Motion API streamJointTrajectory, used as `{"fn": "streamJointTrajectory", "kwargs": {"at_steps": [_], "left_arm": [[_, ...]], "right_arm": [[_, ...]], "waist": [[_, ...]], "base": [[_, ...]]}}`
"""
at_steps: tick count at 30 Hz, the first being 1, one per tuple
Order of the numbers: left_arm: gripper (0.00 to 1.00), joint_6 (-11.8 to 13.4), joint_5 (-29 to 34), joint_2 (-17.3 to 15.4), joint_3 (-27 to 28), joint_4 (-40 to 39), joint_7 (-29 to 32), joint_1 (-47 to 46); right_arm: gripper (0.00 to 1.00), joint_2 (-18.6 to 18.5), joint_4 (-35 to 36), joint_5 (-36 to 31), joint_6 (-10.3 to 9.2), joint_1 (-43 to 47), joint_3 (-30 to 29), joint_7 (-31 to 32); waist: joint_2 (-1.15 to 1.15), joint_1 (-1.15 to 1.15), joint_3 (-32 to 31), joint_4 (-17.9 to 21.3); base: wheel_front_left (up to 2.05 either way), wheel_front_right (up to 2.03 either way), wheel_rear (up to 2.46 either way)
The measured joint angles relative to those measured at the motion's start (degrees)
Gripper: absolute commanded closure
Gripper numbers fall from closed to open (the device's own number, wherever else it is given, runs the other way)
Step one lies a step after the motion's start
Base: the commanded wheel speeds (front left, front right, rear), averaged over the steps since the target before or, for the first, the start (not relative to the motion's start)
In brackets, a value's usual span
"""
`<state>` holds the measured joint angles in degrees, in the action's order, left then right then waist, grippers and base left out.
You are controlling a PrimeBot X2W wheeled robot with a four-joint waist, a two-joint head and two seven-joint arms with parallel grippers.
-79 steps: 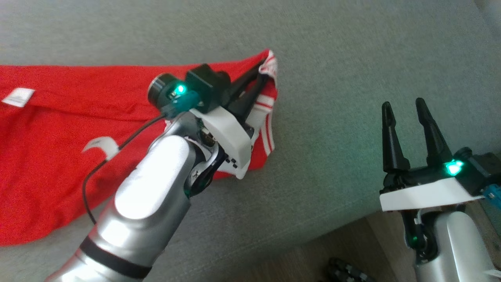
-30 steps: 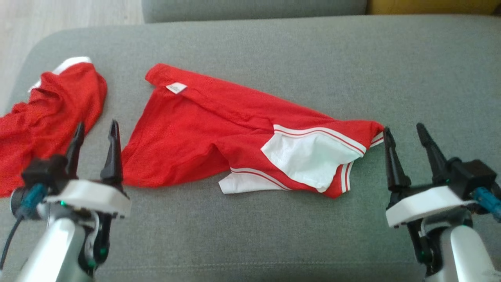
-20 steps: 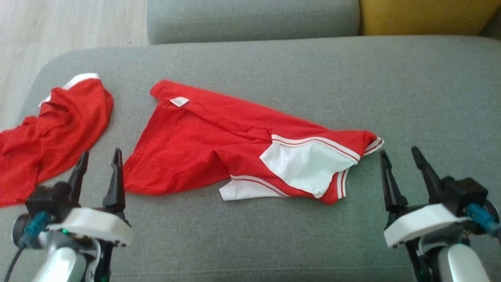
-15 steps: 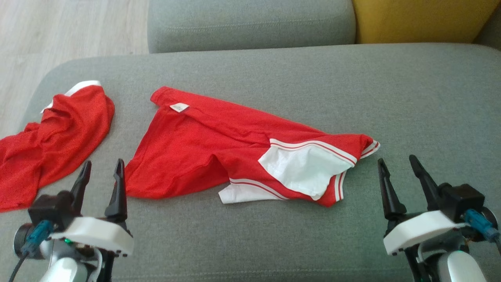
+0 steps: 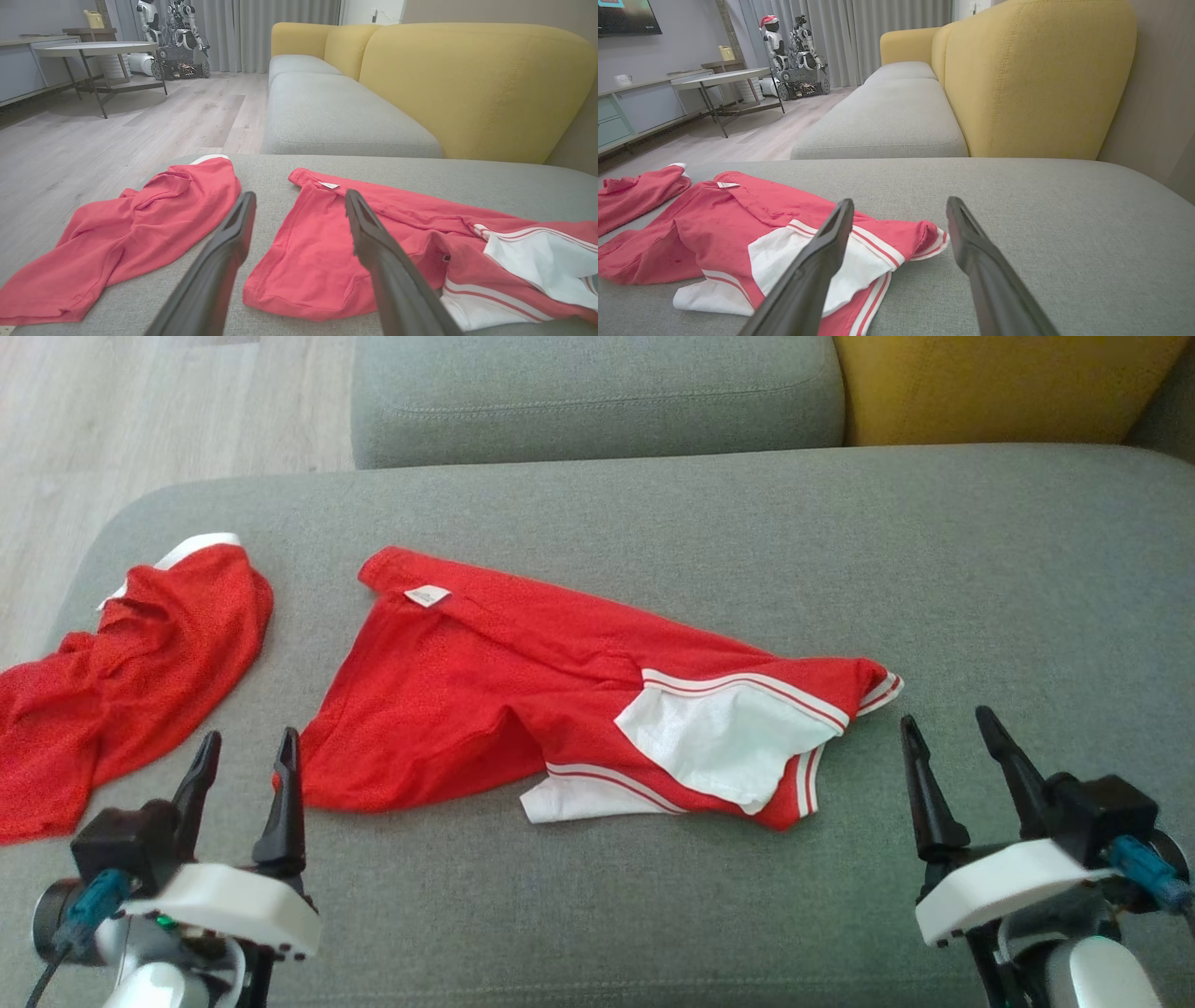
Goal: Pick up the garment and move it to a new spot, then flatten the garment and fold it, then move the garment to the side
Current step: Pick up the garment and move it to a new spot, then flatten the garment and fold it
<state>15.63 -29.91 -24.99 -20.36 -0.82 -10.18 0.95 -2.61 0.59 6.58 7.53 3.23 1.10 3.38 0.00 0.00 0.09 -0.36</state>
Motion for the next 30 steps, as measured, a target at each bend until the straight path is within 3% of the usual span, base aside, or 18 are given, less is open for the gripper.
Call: {"fn": "streamJointTrajectory", "kwargs": {"at_steps": [19, 30], "left_arm": [[0.0, 0.04, 0.0, -0.25, -0.69, -0.16, 0.0, -0.04], [0.0, -0.59, 0.02, -0.16, -1.65, -0.49, -0.03, -4.21]], "right_arm": [[0.0, 0.0, -0.27, 0.0, 0.0, -0.03, 0.31, 0.0], [0.0, -0.02, -9.15, -3.53, 0.0, -1.54, 12.48, 2.3]], "waist": [[0.0, 0.0, 0.93, -0.37], [0.0, 0.0, 4.86, -2.26]], "base": [[0.0, 0.0, 0.0], [0.0, 0.0, 0.0]]}}
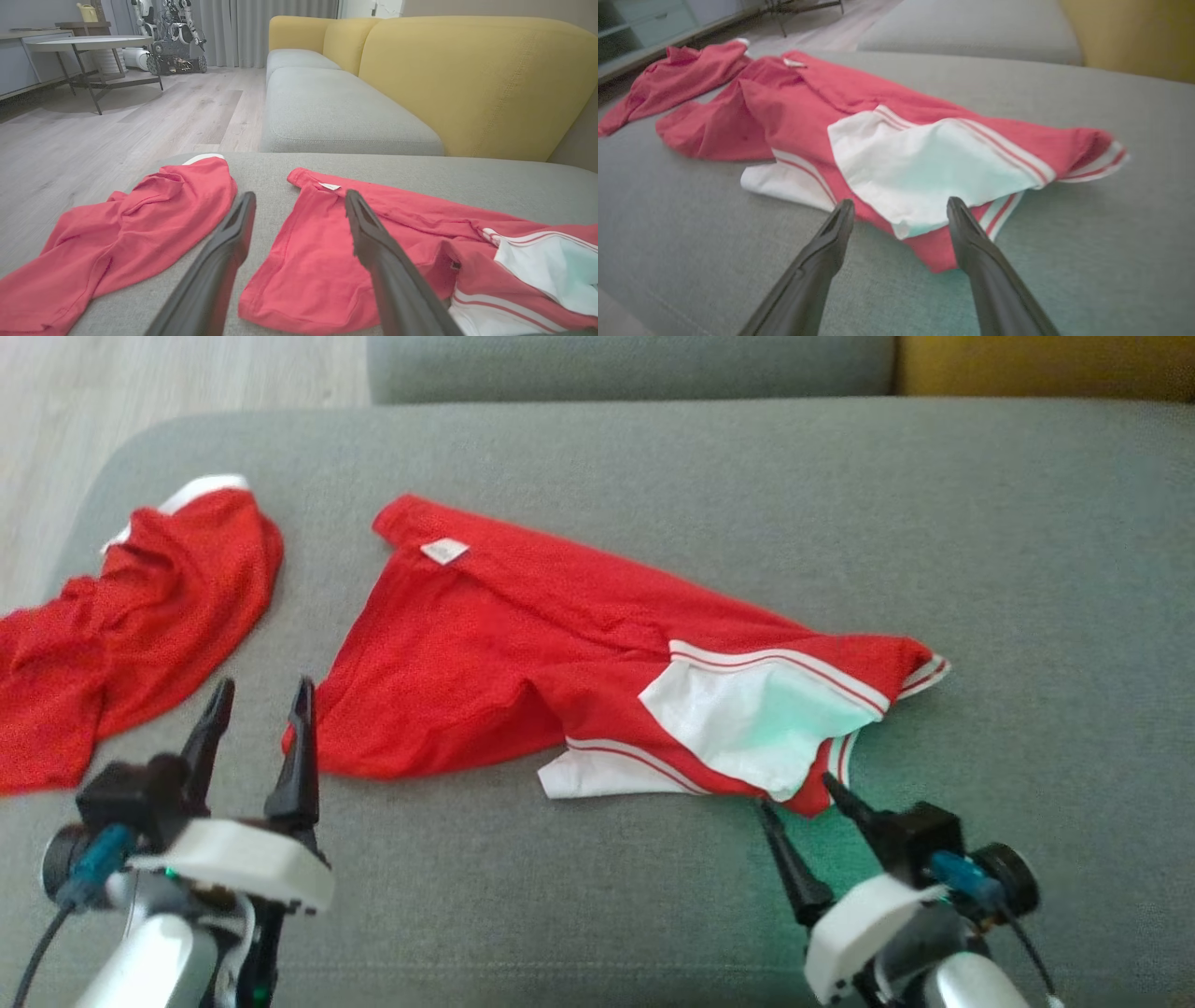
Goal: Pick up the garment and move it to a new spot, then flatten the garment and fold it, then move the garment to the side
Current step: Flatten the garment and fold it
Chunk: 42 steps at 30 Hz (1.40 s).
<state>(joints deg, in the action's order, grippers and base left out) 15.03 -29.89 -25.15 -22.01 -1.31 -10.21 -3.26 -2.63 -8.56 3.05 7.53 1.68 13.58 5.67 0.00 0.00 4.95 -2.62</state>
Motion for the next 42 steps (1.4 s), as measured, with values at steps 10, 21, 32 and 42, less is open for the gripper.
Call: {"fn": "streamJointTrajectory", "kwargs": {"at_steps": [10, 21, 32, 42], "left_arm": [[0.0, -2.02, 0.56, 1.49, -1.07, 2.49, -1.96, -5.95], [0.0, -2.5, 0.55, 2.0, 0.38, 4.23, -3.48, -7.04], [0.0, -2.48, 0.55, 2.01, 1.11, 4.01, -3.87, -6.99], [0.0, -2.46, 0.56, 2.01, 1.58, 3.22, -4.0, -6.97]], "right_arm": [[0.0, -0.27, -12.74, -5.33, 0.0, -7.51, 0.07, -1.56], [1.0, -0.24, -10.58, -4.22, 0.0, -8.34, -2.22, -0.22], [1.0, -0.2, 8.0, -2.45, 0.0, -2.04, -5.22, 6.77], [1.0, -0.13, 20.35, -1.54, 0.0, 1.0, -9.54, 11.55]], "waist": [[0.0, 0.0, 5.39, -3.18], [0.0, 0.0, 6.6, -2.59], [0.0, 0.0, 6.65, 0.1], [0.0, 0.0, 6.75, 1.16]], "base": [[0.0, 0.0, 0.0], [0.0, 0.0, 0.0], [0.0, 0.0, 0.0], [0.0, 0.0, 0.0]]}}
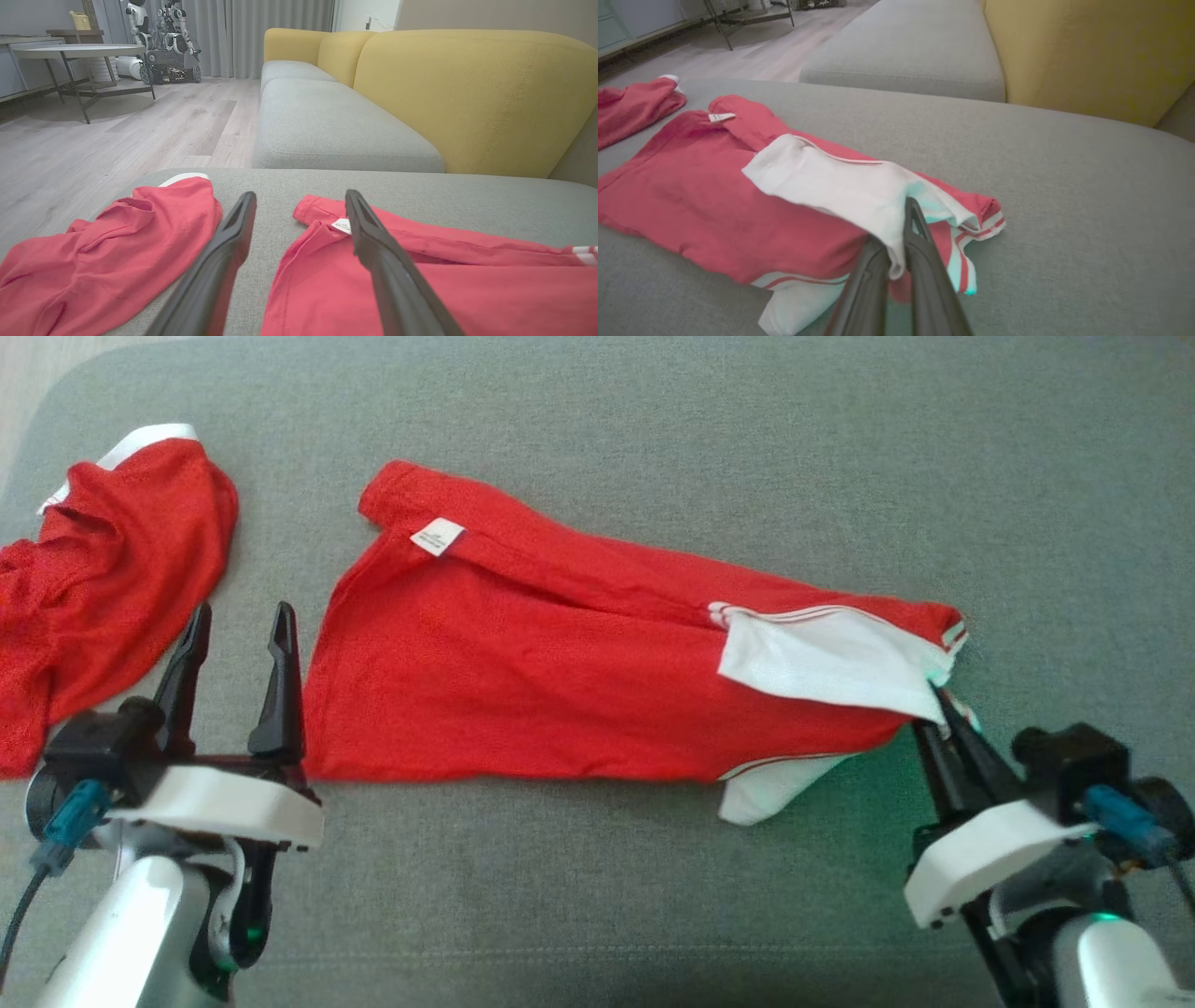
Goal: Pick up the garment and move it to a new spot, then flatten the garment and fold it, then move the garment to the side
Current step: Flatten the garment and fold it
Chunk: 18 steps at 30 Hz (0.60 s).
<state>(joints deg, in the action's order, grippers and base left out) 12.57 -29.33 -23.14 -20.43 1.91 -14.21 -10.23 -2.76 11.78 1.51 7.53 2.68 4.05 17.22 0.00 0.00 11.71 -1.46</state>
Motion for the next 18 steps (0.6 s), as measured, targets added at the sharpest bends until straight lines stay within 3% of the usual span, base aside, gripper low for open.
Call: {"fn": "streamJointTrajectory", "kwargs": {"at_steps": [9, 18], "left_arm": [[0.0, -0.51, 0.02, 0.18, -0.65, -0.41, 0.0, -0.6], [0.0, -2.07, 0.54, 1.89, -1.99, 0.24, -0.02, -5.39]], "right_arm": [[1.0, 0.05, -0.12, 1.1, 0.0, -3.08, -3.74, 0.96], [1.0, 0.01, -9.24, 1.27, 0.0, -15.21, -5.9, -0.04]], "waist": [[0.0, 0.0, 1.35, -1.0], [0.0, 0.0, 4.75, -4.0]], "base": [[0.0, 0.0, 0.0], [0.0, 0.0, 0.0]]}}
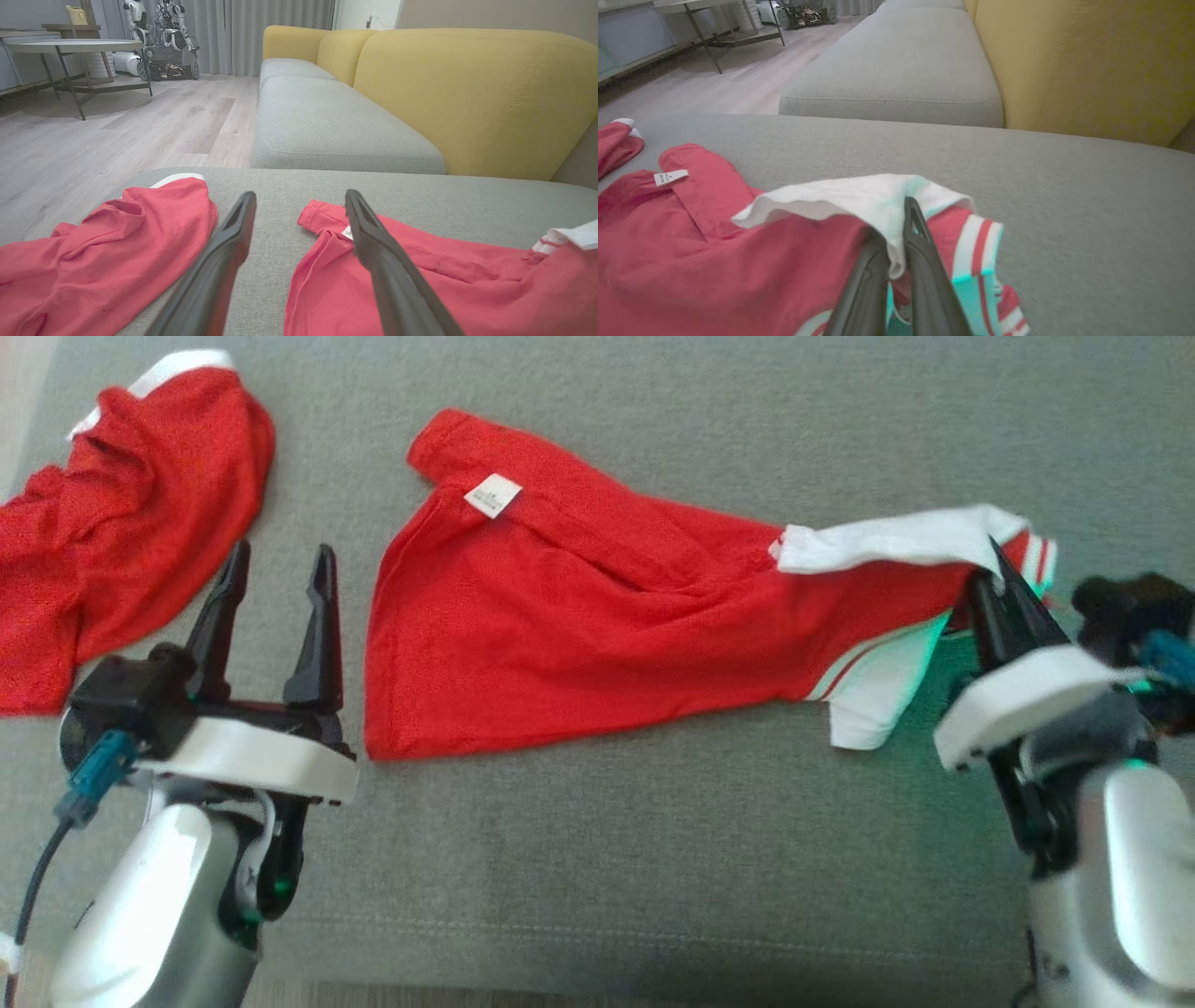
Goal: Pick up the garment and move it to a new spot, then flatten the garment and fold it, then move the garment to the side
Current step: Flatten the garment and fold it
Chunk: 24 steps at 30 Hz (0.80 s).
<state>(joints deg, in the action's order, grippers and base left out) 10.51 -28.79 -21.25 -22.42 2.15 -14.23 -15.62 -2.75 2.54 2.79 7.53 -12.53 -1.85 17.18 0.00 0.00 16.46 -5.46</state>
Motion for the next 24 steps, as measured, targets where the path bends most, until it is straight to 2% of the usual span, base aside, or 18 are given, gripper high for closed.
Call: {"fn": "streamJointTrajectory", "kwargs": {"at_steps": [6, 7, 8, 15, 20, 24], "left_arm": [[0.0, -1.52, 0.49, 1.29, -0.9, 1.89, -0.07, -1.99], [0.0, -1.53, 0.62, 1.42, -0.91, 2.07, -0.07, -2.19], [0.0, -1.77, 0.88, 1.48, -0.93, 2.21, -0.07, -2.37], [0.0, -2.45, 1.47, 1.63, -0.89, 3.46, -0.08, -2.48], [0.0, -2.4, 1.49, 1.38, -0.64, 3.59, -0.08, -1.41], [0.0, -1.86, 1.48, 1.02, -0.37, 3.58, -0.08, 1.31]], "right_arm": [[1.0, -0.05, -12.38, 1.77, 0.0, -8.6, 2.94, -4.36], [0.76, -0.05, -14.01, 2.24, 0.0, -9.23, 3.14, -5.1], [0.0, -0.05, -15.43, 2.26, 0.0, -9.61, 3.23, -5.97], [0.0, -0.11, -18.9, 4.32, 0.0, -9.49, 5.36, -12.33], [0.0, -0.1, -15.18, 5.54, 0.0, -4.74, 5.31, -15.62], [0.0, -0.07, -10.7, 5.6, 0.0, 0.55, 2.86, -16.25]], "waist": [[0.0, 0.0, 2.28, -1.99], [0.0, 0.0, 2.4, -2.12], [0.0, 0.0, 2.46, -2.2], [0.0, 0.0, 1.16, -1.49], [0.0, 0.0, -0.97, -0.3], [0.0, 0.0, -3.07, 0.72]], "base": [[0.0, 0.0, 0.0], [0.0, 0.0, 0.0], [0.0, 0.0, 0.0], [0.0, 0.0, 0.0], [0.0, 0.0, 0.0], [0.0, 0.0, 0.0]]}}
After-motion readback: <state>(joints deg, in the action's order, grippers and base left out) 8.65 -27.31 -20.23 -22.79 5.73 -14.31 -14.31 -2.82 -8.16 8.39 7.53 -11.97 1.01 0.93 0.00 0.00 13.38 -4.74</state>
